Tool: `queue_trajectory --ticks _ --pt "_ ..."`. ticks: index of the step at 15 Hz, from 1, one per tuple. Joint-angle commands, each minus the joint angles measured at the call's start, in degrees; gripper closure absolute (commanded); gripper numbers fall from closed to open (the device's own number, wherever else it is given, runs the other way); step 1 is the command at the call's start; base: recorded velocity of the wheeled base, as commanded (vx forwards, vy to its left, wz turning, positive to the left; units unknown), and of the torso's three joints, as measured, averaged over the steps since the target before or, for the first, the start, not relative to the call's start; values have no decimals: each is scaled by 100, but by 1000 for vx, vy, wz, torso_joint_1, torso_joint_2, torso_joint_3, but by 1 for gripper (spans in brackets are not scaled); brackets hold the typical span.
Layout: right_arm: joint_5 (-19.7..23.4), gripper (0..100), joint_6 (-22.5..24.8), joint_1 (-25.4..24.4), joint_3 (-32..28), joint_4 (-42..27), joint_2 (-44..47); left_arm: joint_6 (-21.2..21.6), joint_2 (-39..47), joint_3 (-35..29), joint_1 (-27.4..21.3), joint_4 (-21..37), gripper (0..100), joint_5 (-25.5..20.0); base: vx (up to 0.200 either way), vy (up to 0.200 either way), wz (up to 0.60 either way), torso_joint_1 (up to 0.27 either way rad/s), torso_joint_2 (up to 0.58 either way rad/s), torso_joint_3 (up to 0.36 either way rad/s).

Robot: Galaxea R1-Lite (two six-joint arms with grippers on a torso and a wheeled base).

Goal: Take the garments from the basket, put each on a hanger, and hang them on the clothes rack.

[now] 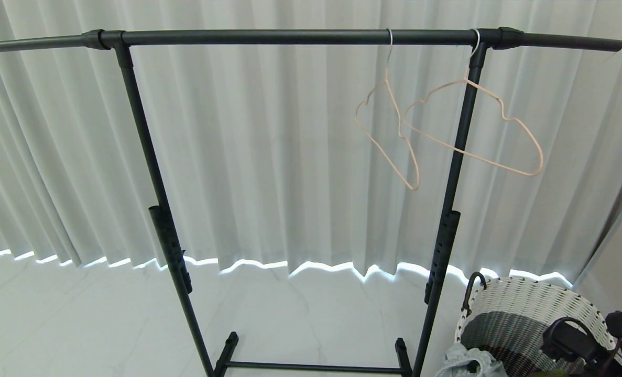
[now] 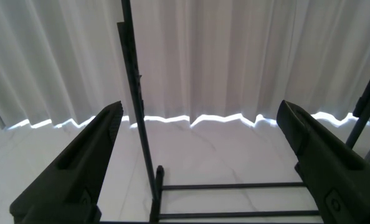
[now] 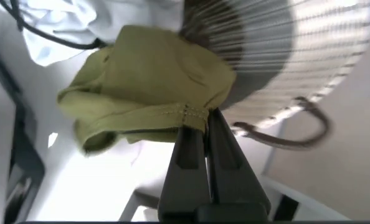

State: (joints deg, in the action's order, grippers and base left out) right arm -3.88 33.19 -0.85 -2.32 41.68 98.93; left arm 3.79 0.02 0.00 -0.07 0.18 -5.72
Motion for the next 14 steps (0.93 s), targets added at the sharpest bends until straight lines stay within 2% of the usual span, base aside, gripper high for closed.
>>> queue_trajectory --ticks 1,2,6,8,9,12,14 --pt "-272 100 3 -99 -357 -485 -1095 16 6 0 -1 -1 0 0 -200 0 0 2 12 2" --pt "-315 100 3 -99 -533 -740 -1271 16 6 0 -1 -1 0 0 -200 0 0 7 2 7" --pt "-333 100 3 -143 -2212 -3482 -2668 16 6 0 -1 -1 0 0 -200 0 0 4 7 2" --pt "-315 100 -32 -284 -2941 -4511 -3072 8 6 0 -1 -1 0 0 -200 0 0 5 2 -2" --pt "-315 100 -50 -398 -3196 -4818 -3222 8 6 0 -1 -1 0 0 -200 0 0 2 2 7" --pt "-333 100 -41 -732 -3521 -5064 -3529 8 6 0 7 -1 0 0 -200 0 0 6 -2 7" --pt "-342 100 -41 -873 -3715 -5205 -3661 16 6 0 -1 -1 0 0 0 0 0 0 0 0"
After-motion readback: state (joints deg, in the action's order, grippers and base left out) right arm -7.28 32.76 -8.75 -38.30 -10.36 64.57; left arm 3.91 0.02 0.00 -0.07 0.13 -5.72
